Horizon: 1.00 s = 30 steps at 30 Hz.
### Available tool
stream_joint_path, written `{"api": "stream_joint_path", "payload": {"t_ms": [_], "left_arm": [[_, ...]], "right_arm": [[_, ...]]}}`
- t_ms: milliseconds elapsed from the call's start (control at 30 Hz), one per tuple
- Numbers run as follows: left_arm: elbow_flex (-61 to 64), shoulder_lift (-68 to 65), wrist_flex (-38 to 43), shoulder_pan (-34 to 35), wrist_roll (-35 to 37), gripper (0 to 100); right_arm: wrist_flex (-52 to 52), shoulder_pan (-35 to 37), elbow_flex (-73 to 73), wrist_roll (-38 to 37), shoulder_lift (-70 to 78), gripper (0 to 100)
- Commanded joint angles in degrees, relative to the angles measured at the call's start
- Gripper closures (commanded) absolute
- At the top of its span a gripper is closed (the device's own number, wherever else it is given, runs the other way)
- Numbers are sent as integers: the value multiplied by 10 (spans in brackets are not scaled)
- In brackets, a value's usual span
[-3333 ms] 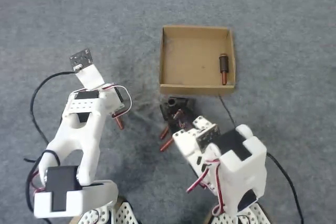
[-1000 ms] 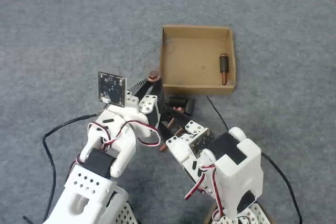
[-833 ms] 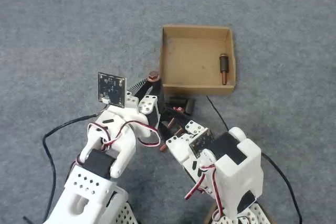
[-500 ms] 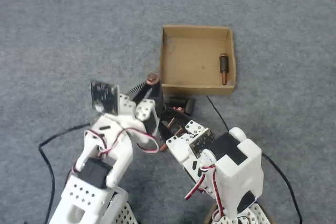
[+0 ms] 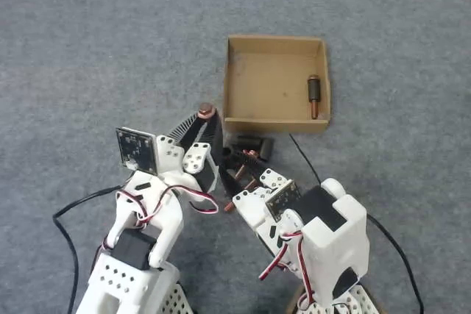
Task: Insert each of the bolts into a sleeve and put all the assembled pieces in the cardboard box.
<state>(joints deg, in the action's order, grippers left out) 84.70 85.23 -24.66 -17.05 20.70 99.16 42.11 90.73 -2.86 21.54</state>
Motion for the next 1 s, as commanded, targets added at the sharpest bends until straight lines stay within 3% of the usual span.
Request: {"api": "stream_joint_path", "payload": {"t_ms": [0, 967], "left_arm": [[-7, 16, 25, 0, 5, 988], [64, 19, 24, -35, 5, 988]], "right_arm": [[7, 4, 14, -8, -13, 991], [11, -18, 15, -8, -18, 991]]}}
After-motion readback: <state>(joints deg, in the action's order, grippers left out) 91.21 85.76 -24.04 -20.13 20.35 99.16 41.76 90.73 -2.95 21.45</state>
